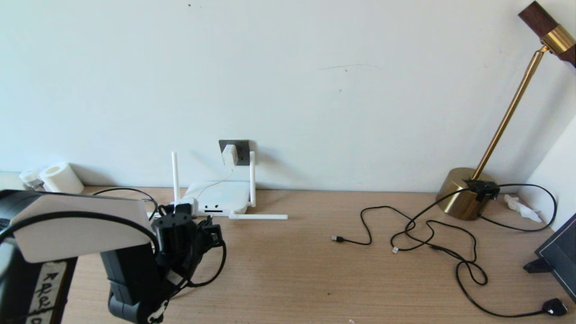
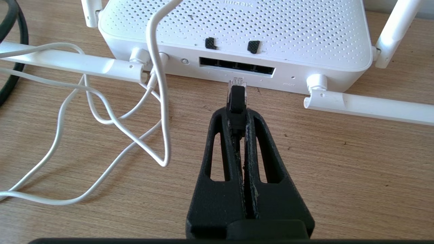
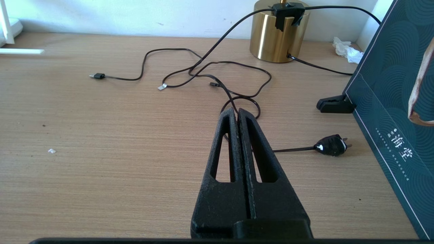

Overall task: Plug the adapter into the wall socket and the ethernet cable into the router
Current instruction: Align cable and router interface

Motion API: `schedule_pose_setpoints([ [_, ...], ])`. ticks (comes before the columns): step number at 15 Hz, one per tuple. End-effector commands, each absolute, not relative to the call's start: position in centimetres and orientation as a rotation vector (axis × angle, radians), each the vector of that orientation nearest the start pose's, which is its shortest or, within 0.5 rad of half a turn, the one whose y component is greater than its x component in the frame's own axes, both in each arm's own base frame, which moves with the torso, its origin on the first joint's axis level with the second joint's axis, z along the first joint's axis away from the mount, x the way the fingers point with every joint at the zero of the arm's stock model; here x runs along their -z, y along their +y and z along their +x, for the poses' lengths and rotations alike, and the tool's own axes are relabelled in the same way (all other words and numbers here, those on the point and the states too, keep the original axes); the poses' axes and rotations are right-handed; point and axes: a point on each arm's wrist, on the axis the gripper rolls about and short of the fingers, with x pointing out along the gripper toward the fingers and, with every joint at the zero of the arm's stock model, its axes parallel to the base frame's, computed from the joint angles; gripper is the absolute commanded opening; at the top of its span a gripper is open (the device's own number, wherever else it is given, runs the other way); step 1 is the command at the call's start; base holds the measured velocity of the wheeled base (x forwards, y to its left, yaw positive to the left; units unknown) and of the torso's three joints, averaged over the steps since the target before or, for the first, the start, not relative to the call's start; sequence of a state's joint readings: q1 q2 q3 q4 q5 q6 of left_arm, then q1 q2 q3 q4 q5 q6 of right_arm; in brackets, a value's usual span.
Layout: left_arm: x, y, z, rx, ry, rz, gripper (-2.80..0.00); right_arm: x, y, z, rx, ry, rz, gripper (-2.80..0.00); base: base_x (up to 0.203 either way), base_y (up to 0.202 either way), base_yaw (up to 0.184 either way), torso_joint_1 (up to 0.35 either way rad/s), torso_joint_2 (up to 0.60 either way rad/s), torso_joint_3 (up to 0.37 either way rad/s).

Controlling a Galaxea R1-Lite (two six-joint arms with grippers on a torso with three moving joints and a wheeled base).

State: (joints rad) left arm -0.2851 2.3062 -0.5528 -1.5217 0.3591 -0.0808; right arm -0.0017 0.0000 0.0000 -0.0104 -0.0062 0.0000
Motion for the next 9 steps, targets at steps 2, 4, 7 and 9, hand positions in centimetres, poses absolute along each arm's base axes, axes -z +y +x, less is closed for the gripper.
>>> schedule_pose_setpoints([
  [2, -1.3, -8.89, 33.12, -0.086, 0.211, -0.031, -2.8, -7.66, -0.01, -2.28, 0.008, -0.011, 0.0, -2.8, 0.0, 0.0, 0.0, 0.0, 0.0, 0.0],
  [4, -1.18, -8.93, 33.01, -0.083, 0.217, -0.033, -2.8, -7.66, -0.01, -2.28, 0.008, -0.011, 0.0, -2.8, 0.0, 0.0, 0.0, 0.0, 0.0, 0.0],
  [7, -1.18, -9.46, 32.54, -0.067, 0.225, -0.035, -2.8, -7.66, -0.01, -2.27, 0.008, -0.009, 0.0, -2.8, 0.0, 0.0, 0.0, 0.0, 0.0, 0.0],
  [9, -1.05, -9.64, 32.39, -0.064, 0.231, -0.035, -2.8, -7.66, -0.01, -2.28, 0.008, -0.011, 0.0, -2.8, 0.0, 0.0, 0.0, 0.0, 0.0, 0.0],
])
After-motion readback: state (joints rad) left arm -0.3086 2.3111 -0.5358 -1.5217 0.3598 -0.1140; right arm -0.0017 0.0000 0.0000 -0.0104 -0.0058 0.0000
